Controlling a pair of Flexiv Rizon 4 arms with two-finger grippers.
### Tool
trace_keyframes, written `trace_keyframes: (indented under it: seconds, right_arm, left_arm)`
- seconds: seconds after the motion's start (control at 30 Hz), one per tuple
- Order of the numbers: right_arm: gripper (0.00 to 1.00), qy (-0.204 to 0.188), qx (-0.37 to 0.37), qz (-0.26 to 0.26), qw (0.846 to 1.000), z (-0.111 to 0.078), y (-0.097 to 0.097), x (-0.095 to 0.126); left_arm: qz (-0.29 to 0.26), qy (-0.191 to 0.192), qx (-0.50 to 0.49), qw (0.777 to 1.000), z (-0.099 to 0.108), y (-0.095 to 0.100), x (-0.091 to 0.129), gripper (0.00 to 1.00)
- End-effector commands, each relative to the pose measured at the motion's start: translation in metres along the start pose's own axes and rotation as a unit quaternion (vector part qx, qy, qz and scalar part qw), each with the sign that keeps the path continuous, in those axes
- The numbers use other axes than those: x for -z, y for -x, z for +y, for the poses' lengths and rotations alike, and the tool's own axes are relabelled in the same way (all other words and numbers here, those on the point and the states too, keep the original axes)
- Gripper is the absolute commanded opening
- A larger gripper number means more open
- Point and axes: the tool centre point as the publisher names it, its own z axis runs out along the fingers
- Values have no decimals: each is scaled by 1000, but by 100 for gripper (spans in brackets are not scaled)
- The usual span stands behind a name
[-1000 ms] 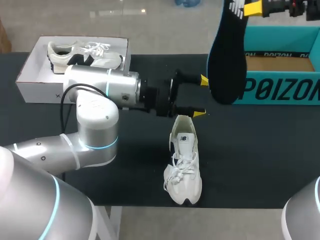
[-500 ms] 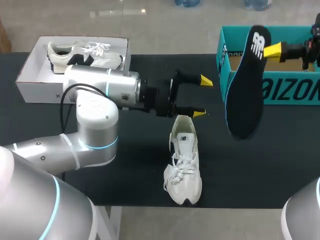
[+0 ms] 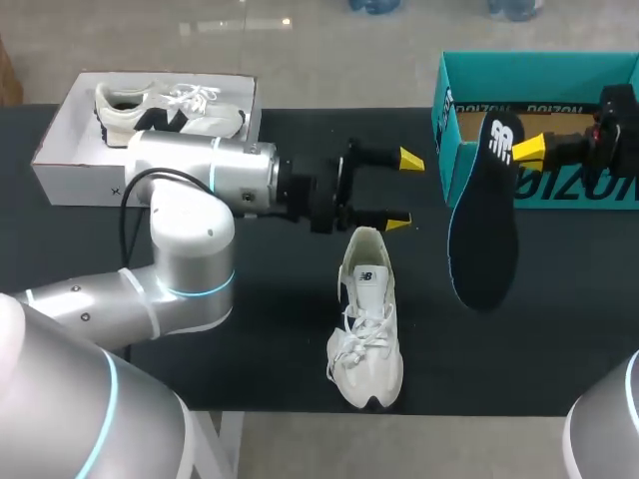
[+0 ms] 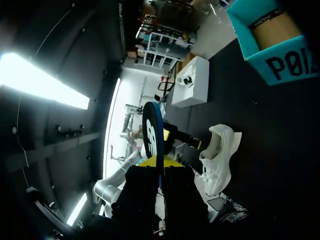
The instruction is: Take the shoe out of the shoebox, open the shoe tongue, remove and reinsert the insole, then place the shoe into the shoebox
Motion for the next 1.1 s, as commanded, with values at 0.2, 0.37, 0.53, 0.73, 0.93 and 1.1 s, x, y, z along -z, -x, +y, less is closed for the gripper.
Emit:
trace_keyframes:
  seconds: [0.2,0.37,0.53,0.73,0.93,1.1]
  right_arm:
    - [0,-50,-19,12,998,36,27,-22]
    - [0,-77,-24,8,997,52,31,-37]
    - [0,-106,-35,0,994,66,33,-52]
    - [0,-125,-43,-5,991,76,35,-65]
    - [0,-143,-49,-2,989,78,30,-82]
    - [0,-154,-54,1,987,73,27,-91]
  left_arm:
    - [-14,5,-12,1000,-4,1,17,100]
    - [-9,6,-24,1000,-8,4,19,100]
    - [-10,1,-42,999,-16,10,23,100]
    - [-6,4,-62,998,-23,16,24,100]
    - [16,35,-84,996,-27,14,17,100]
    - [20,54,-91,994,-23,14,11,100]
